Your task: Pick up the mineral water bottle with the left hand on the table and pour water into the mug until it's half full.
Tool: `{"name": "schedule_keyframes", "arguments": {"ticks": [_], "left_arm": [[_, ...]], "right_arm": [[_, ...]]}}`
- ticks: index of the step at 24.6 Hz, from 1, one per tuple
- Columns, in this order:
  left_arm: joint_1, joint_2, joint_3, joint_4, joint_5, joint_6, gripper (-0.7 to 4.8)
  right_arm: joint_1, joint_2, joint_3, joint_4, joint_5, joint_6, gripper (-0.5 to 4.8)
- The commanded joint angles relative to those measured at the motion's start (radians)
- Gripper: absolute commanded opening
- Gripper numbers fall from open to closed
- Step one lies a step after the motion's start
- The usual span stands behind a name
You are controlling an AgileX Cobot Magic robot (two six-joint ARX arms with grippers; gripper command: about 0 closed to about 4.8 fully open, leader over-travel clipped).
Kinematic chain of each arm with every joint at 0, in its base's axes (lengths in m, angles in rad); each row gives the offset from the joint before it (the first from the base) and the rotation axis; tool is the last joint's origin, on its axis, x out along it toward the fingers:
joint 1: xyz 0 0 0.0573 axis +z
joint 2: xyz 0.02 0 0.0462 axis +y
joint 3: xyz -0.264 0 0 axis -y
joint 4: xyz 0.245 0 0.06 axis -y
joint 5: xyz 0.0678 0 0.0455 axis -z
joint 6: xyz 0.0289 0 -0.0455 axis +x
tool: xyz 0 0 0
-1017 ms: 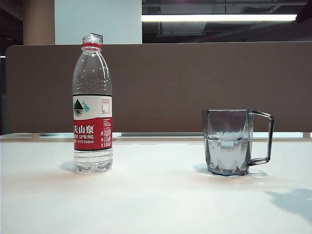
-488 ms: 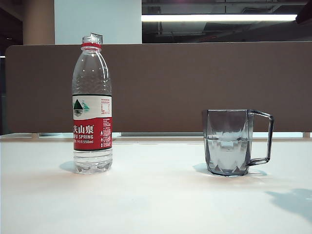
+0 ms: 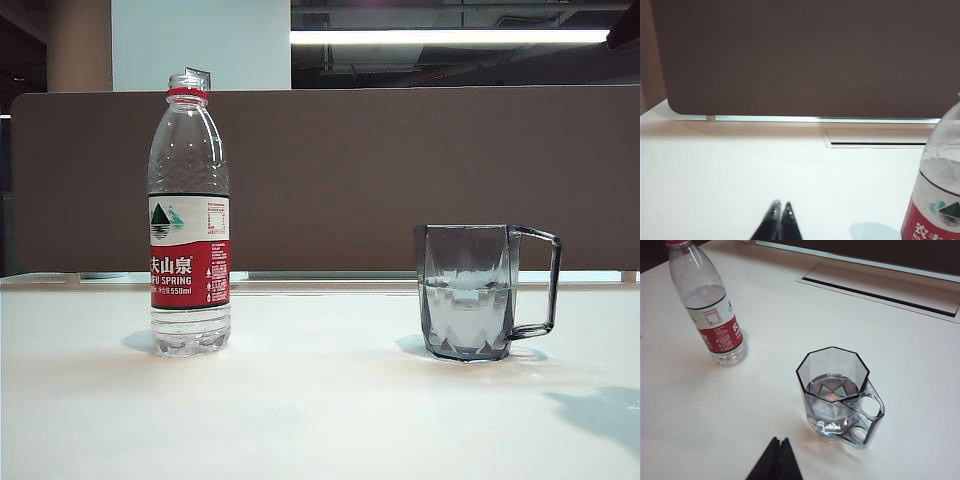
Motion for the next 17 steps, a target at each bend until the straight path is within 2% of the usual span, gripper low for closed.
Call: {"name": "schedule_keyframes", "arguments": {"ticks": [1, 17], "left_arm": [[-0.001, 0.000, 0.003, 0.013, 0.002, 0.004, -0.05], [-0.001, 0.000, 0.003, 0.013, 0.002, 0.004, -0.05]], "right_arm": [[0.000, 0.000, 0.005, 0.023, 0.002, -0.004, -0.08], [0.000, -0.009, 0.000, 0.019, 0.001, -0.004, -0.08]]}}
